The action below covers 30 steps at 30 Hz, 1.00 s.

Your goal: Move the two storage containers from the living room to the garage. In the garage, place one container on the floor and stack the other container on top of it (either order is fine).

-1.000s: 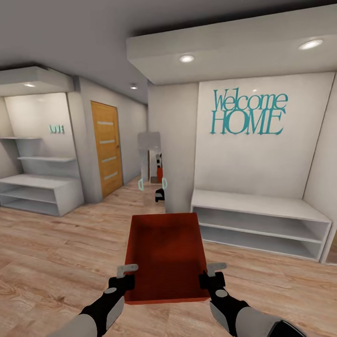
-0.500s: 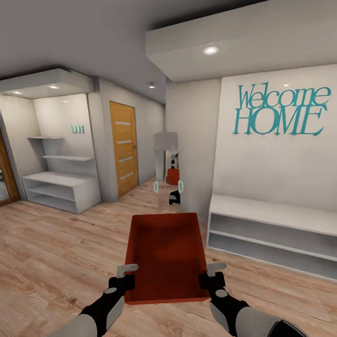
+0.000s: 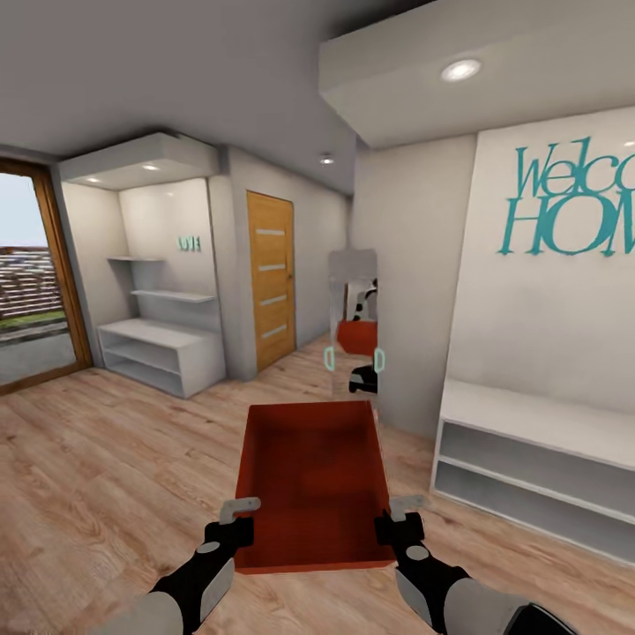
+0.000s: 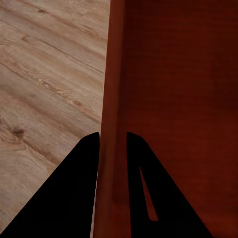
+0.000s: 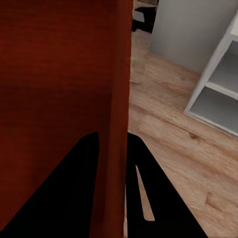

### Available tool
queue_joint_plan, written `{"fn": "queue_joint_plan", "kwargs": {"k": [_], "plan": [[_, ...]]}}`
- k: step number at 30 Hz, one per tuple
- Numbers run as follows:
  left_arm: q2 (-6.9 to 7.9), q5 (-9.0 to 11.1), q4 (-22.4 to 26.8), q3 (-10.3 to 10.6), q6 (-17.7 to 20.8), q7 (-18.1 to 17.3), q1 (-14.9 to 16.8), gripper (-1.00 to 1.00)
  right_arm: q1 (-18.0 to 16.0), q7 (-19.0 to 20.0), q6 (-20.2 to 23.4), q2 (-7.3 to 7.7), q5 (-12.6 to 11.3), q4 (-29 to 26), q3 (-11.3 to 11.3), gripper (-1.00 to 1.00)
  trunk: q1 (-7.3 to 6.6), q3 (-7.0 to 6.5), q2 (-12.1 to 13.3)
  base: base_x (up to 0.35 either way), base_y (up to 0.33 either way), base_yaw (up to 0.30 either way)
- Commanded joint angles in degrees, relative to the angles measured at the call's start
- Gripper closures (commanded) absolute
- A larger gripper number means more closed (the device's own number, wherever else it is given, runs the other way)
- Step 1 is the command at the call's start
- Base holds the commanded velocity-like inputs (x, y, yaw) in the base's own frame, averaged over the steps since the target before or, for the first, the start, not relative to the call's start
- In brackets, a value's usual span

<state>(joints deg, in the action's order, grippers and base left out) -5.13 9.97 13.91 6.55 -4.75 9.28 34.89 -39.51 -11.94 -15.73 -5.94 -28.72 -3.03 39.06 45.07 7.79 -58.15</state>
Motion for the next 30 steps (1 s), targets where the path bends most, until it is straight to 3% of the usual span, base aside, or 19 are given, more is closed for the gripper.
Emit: {"fn": "queue_joint_plan", "kwargs": {"k": [1, 12, 30], "plan": [[0.24, -0.3, 0.1, 1.3, -1.2, 2.1, 0.0, 1.0, 0.0, 0.0, 0.3, -0.04, -0.3, -0.1, -4.3, 1.0, 0.04, 0.09, -0.1, 0.322, 0.0, 0.268], [0.23, -0.3, 0.1, 1.4, -1.2, 2.1, 0.0, 1.0, 0.0, 0.0, 0.3, -0.04, -0.3, -0.1, -4.3, 1.0, 0.04, 0.09, -0.1, 0.321, 0.0, 0.246], [0.21, -0.3, 0.1, 1.4, -1.2, 2.1, 0.0, 1.0, 0.0, 0.0, 0.3, -0.04, -0.3, -0.1, -4.3, 1.0, 0.04, 0.09, -0.1, 0.322, 0.0, 0.008]]}}
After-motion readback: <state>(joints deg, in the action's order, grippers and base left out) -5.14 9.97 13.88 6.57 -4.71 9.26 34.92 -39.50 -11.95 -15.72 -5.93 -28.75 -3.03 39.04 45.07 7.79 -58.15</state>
